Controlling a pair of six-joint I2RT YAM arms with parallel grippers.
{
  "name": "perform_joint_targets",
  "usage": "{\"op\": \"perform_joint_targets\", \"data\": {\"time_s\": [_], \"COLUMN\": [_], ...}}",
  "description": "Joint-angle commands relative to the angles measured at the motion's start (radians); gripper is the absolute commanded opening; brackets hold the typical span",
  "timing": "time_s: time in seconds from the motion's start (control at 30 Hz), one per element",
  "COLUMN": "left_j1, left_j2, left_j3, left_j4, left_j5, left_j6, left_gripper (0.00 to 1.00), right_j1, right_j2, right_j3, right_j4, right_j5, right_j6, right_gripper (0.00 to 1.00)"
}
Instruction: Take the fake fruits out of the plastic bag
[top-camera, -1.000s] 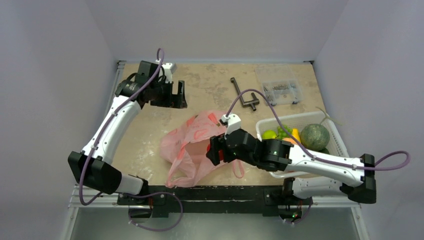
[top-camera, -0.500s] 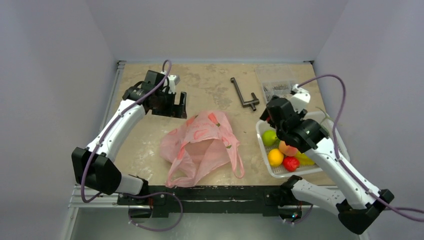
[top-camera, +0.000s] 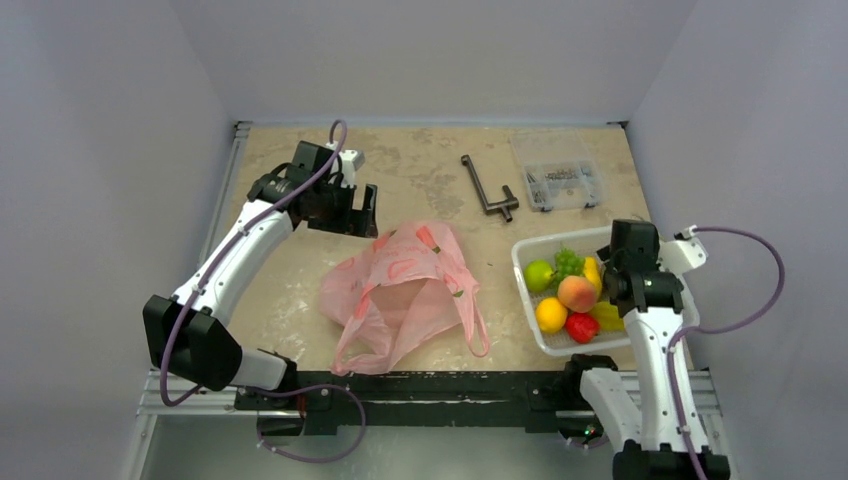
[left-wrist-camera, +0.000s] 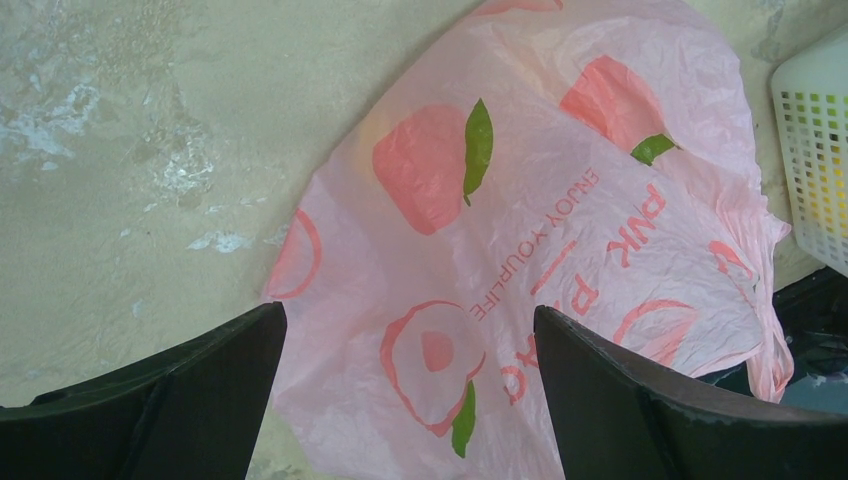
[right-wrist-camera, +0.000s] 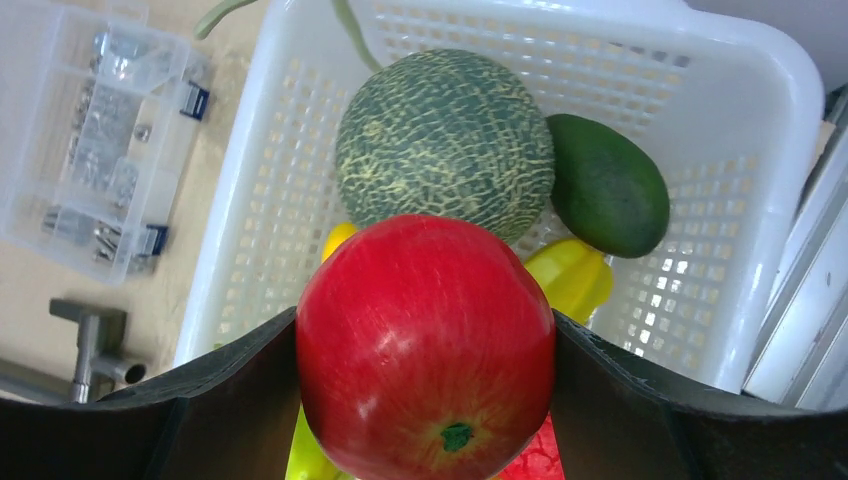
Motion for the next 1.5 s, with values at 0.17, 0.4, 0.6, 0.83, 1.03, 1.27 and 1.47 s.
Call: {"op": "perform_joint_targets", "data": {"time_s": [0.17,0.4,0.6,0.83,1.03,1.27,1.47], "left_j1": [-0.007,-0.007,-0.007,-0.007,-0.007,-0.014,-0.015], "left_j2": [-0.031,-0.034,-0.034,-0.023,0.024,0.094,0.168], "left_j3": [-0.001,0.000,-0.001,-0.002,0.010,0.012,0.024], "left_j4": [0.027,0.026,0.029,0.029,0.014,0.001,-0.013], "left_j5": [0.010,0.014,0.017,0.030,0.026,0.027,0.010], "left_j6": [0.027,0.027,0.026,0.025,0.021,0.026,0.035], "left_gripper": [0.95,0.95,0.95,0.95,0.94,0.93,0.86], "right_j1": [-0.058,-0.060,-0.058,-0.057,0.022,0.567,0.985], "right_j2": [-0.070,-0.087,-0.085,-0.162,-0.100,0.057,0.182], "right_j3": [-0.084,-0.106,-0.046,0.001,0.006,-0.005,0.038], "right_j4": [-0.023,-0.012,-0.069,0.140,0.266,0.436,0.626], "right_j5": [-0.091,-0.140,-0.121,-0.372,-0.659,-0.548,-0.441], "right_j6": [0.126,0.117,0.053,-0.250,-0.396,-0.321,-0.446], "right_gripper": [0.29,0.74,0.99,0.99,0.99,0.99,0.99]}}
